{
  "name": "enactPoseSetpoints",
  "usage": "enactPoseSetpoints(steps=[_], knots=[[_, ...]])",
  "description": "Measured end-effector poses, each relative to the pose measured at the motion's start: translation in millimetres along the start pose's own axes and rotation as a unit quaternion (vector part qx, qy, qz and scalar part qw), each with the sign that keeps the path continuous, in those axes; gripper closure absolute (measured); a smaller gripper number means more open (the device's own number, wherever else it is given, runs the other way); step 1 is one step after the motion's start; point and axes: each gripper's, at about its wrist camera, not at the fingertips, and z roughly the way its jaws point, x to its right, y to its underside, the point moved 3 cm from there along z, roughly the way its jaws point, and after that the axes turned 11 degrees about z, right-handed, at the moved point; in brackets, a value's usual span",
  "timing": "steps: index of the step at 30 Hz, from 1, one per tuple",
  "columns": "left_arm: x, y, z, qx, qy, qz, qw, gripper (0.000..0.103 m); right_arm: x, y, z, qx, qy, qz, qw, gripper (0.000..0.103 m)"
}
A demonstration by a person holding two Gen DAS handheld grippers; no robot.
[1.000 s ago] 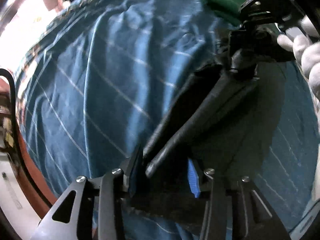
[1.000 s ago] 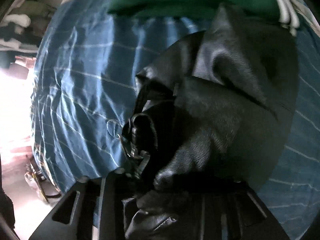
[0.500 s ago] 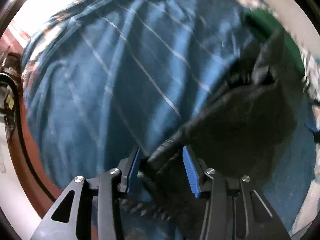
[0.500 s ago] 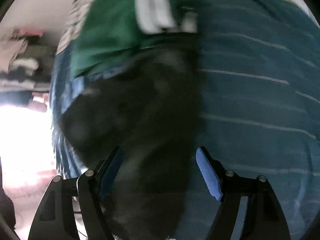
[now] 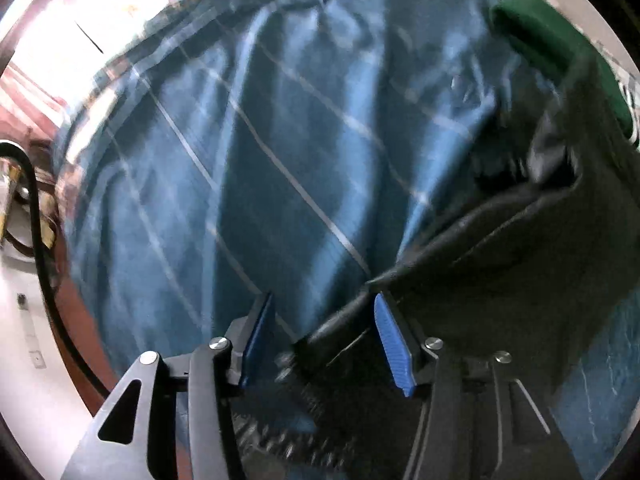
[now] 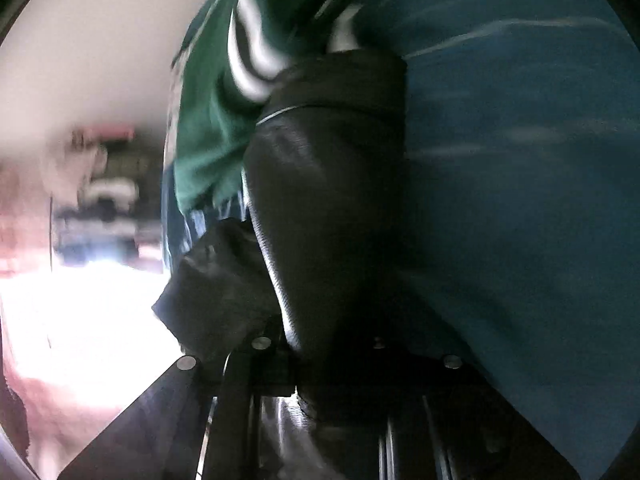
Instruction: Fold large clothes
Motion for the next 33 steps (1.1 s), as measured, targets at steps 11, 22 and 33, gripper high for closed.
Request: enactPoseSetpoints(steps=[11, 22, 33], knots=[[13.6, 25.8, -31.2, -0.013, -0.034, 0.014, 0.9992, 0.049, 196.6, 116.2, -204.8, 0.088, 0.225, 0.123, 0.963, 0.079], [102.5, 16.3, -13.5, -0.008, -0.012, 0.102, 0.9946, 0.049, 165.6, 134.4, -250.9, 0.091, 0.291, 0.053, 0.951, 0.048], [109.4, 4.5, 19.5, -0.032, -0.052, 0.127, 0.9899, 0.032, 69.4, 107.8, -43.1, -0.011, 0.242, -0.118, 0.963, 0.075]])
